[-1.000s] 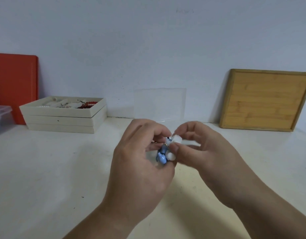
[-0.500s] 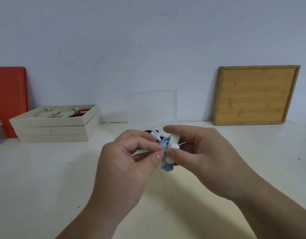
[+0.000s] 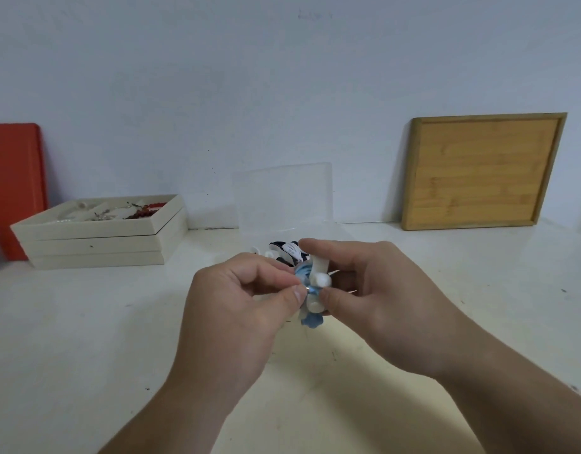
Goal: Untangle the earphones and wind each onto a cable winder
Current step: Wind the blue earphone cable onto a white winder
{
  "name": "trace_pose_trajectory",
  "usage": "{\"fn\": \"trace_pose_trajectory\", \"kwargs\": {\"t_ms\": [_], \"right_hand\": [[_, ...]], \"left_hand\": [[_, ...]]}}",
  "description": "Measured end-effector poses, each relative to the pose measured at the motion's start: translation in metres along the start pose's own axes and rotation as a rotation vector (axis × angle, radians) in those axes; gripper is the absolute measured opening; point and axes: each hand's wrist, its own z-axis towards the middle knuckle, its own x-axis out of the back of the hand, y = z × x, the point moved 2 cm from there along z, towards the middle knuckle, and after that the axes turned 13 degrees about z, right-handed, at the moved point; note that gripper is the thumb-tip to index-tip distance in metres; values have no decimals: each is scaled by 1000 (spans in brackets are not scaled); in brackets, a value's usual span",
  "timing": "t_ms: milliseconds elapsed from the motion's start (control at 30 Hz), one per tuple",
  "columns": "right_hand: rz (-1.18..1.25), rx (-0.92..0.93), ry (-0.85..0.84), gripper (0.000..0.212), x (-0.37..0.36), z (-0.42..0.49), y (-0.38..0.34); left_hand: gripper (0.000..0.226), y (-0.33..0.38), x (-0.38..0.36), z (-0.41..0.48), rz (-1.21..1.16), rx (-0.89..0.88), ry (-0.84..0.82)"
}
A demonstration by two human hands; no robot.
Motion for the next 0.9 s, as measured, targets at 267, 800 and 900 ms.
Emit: {"fn": "trace_pose_trajectory", "kwargs": {"t_ms": [267,800,900], "right_hand": [[-13,-60,34,55,-5,-2,2],[10,-89,1,57,-5,0,4],[-6,-97,-3,58,-6,-1,1]], "left_hand": [[10,-4,-7,-3,-120,236,-23],[30,-13,-12,-3,-216,326,-156],[28,-13,-14,-2,-218,325,-138]]}}
